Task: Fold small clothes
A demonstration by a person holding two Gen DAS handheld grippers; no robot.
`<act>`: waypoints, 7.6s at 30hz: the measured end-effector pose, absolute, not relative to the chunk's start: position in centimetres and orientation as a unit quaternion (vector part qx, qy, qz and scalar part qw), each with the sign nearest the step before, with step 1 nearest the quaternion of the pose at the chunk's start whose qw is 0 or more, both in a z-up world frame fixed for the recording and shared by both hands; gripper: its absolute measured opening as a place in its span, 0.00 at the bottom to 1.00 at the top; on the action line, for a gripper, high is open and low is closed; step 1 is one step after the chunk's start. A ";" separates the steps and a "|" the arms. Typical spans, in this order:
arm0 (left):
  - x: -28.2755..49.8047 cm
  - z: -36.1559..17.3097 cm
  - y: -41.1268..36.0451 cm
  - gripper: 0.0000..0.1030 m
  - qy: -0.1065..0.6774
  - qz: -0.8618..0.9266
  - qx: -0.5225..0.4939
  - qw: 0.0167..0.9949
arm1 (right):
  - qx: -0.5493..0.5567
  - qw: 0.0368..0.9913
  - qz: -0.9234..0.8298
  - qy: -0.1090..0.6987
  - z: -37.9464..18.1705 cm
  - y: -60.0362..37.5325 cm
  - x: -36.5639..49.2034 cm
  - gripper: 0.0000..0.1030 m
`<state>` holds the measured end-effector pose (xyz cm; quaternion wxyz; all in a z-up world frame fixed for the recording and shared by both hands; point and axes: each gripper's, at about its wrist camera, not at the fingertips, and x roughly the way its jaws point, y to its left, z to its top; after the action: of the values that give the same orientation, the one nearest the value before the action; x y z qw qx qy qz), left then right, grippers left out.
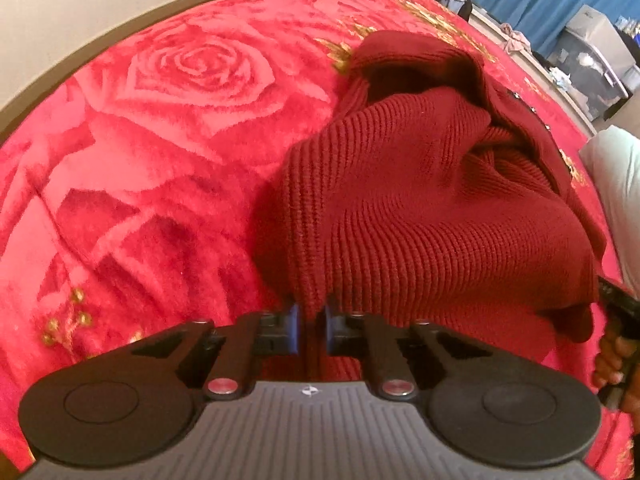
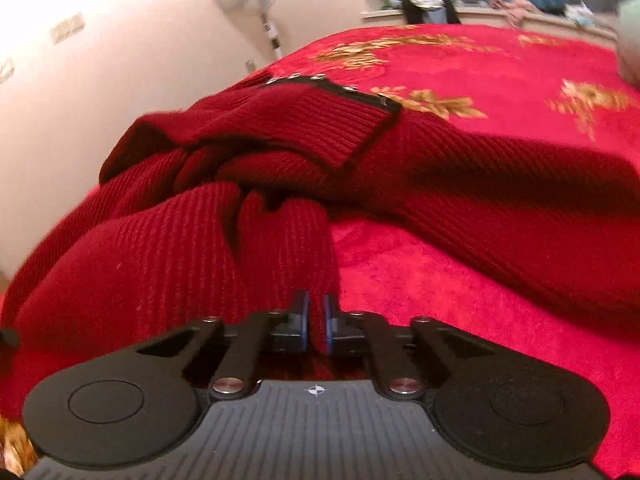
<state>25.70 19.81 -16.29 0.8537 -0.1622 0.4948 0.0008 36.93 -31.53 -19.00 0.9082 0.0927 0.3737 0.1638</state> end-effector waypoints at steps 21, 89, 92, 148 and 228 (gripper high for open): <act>12.7 -13.1 16.4 0.11 0.487 -0.094 -0.129 0.859 | 0.194 0.912 0.011 0.361 -11.7 -50.6 12.7 0.07; 11.0 -15.7 12.3 0.27 0.522 0.003 -0.075 0.850 | 0.135 0.880 -0.009 0.456 -17.9 -47.6 15.1 0.14; 11.2 -12.5 12.1 0.31 0.443 0.013 -0.071 0.894 | 0.166 0.909 -0.001 0.382 -15.8 -48.1 14.8 0.27; 35.9 -18.5 22.7 0.56 0.471 0.151 -0.103 0.863 | 0.147 0.914 -0.005 0.379 -18.6 -47.0 17.8 0.35; 36.1 -16.4 21.9 0.76 0.476 0.132 -0.079 0.866 | 0.224 0.904 -0.269 0.245 -14.3 -63.4 40.1 0.06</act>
<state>36.09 21.90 -16.39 0.8658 -0.0788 0.4762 0.1321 40.11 -63.35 -14.27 0.9040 0.2242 0.2451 -0.2692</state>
